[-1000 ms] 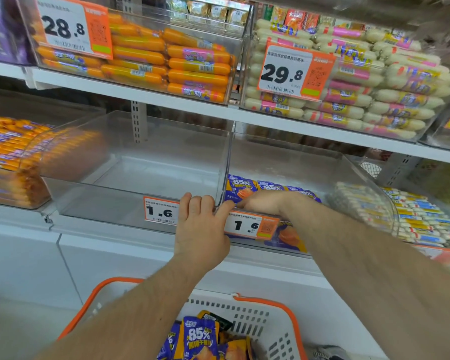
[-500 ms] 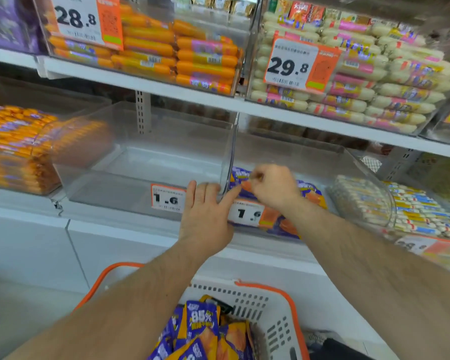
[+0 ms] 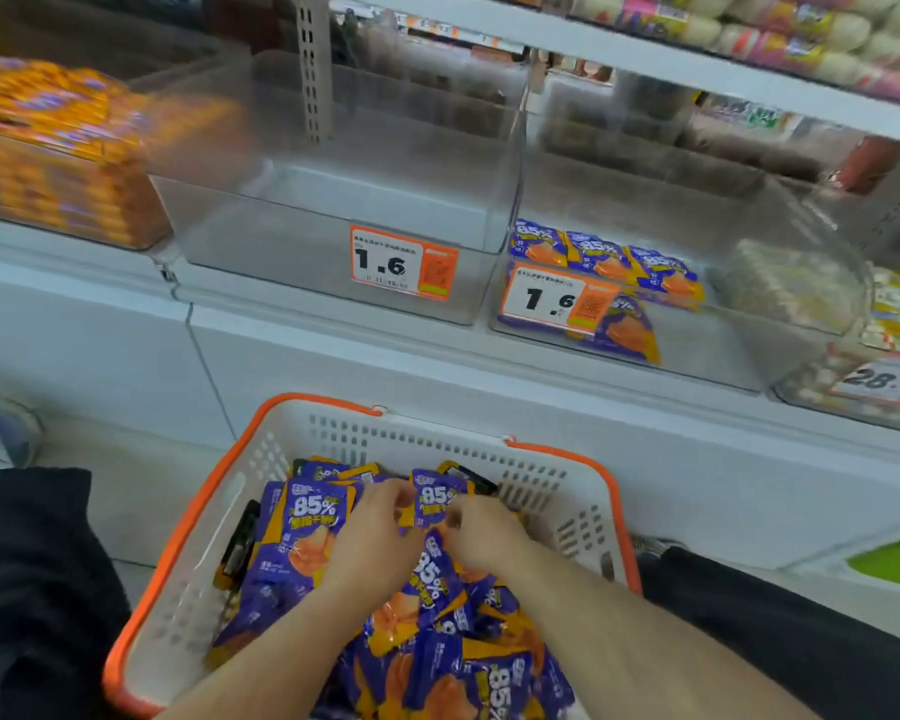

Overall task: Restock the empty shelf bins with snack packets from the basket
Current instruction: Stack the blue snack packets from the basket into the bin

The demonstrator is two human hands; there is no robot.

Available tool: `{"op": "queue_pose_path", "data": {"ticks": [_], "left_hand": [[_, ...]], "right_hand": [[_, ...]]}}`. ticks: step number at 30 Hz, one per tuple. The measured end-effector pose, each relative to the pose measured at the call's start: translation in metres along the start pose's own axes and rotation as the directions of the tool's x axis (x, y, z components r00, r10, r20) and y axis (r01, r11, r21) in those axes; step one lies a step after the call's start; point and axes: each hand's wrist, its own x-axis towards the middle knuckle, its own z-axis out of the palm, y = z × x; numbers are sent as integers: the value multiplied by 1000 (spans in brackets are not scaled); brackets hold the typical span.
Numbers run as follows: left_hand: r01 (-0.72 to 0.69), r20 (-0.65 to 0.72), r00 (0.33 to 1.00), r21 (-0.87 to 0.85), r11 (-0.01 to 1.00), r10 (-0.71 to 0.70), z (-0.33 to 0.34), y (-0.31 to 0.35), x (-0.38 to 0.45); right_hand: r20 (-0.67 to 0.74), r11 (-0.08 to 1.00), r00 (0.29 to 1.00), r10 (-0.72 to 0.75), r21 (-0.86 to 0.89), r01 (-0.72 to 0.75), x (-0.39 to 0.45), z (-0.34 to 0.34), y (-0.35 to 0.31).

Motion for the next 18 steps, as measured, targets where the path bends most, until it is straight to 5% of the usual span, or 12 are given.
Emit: {"op": "queue_pose_path", "data": {"ticks": [5, 9, 14, 18], "left_hand": [[77, 20, 997, 5, 997, -78, 0, -20, -10], [83, 36, 996, 54, 995, -85, 1, -24, -11], [108, 90, 989, 106, 988, -118, 1, -23, -10], [78, 116, 988, 165, 983, -98, -9, -10, 3]], "right_hand": [[67, 959, 960, 274, 57, -277, -2, 62, -1], [-57, 959, 967, 249, 154, -238, -6, 77, -2], [20, 941, 952, 305, 149, -305, -1, 66, -6], [63, 971, 995, 80, 222, -92, -3, -1, -15]]}}
